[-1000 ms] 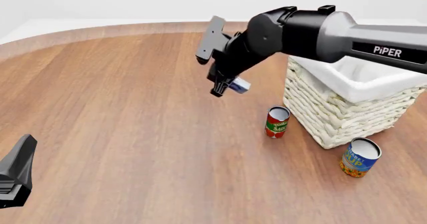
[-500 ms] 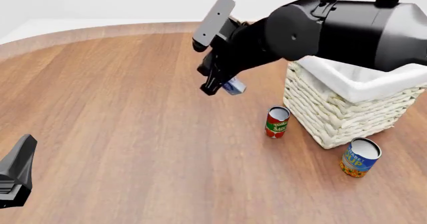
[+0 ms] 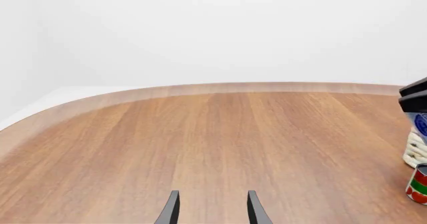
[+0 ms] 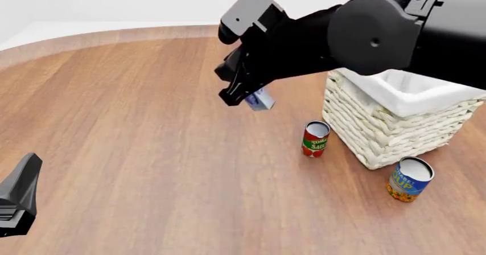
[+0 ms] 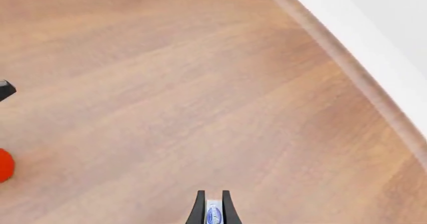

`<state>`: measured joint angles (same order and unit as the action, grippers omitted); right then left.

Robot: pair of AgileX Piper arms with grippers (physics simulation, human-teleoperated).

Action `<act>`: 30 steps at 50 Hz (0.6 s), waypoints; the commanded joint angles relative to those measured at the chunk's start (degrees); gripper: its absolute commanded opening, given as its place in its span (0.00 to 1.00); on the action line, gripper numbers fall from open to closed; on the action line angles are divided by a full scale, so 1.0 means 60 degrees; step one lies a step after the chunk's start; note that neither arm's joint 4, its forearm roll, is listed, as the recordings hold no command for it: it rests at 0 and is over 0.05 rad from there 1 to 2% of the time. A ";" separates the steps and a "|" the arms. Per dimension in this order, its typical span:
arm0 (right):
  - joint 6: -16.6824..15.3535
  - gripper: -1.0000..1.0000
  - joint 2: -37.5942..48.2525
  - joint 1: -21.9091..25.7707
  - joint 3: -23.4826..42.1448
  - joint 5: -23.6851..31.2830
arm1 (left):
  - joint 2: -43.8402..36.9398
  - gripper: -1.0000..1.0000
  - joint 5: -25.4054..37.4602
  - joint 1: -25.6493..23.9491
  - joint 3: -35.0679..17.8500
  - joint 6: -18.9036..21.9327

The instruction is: Pick up the alphabet soup and the cream cheese box, and put them in the basket.

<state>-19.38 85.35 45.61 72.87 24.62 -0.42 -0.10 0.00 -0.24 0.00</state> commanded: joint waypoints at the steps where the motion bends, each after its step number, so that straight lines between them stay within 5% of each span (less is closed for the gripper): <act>1: 0.0439 0.00 -0.0193 0.0148 -0.0066 -0.0066 | 0.0000 1.00 0.0000 0.0000 0.0000 0.0000; 12: 0.0555 0.00 0.0040 -0.0127 0.0836 0.0651 | 0.0000 1.00 0.0000 0.0000 0.0000 0.0000; 30: 0.1086 0.00 -0.0416 -0.0347 0.0833 0.1053 | 0.0000 1.00 0.0000 0.0000 0.0000 0.0000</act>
<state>-14.93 83.96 44.41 76.63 29.32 -0.42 -0.10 0.00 -0.24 0.00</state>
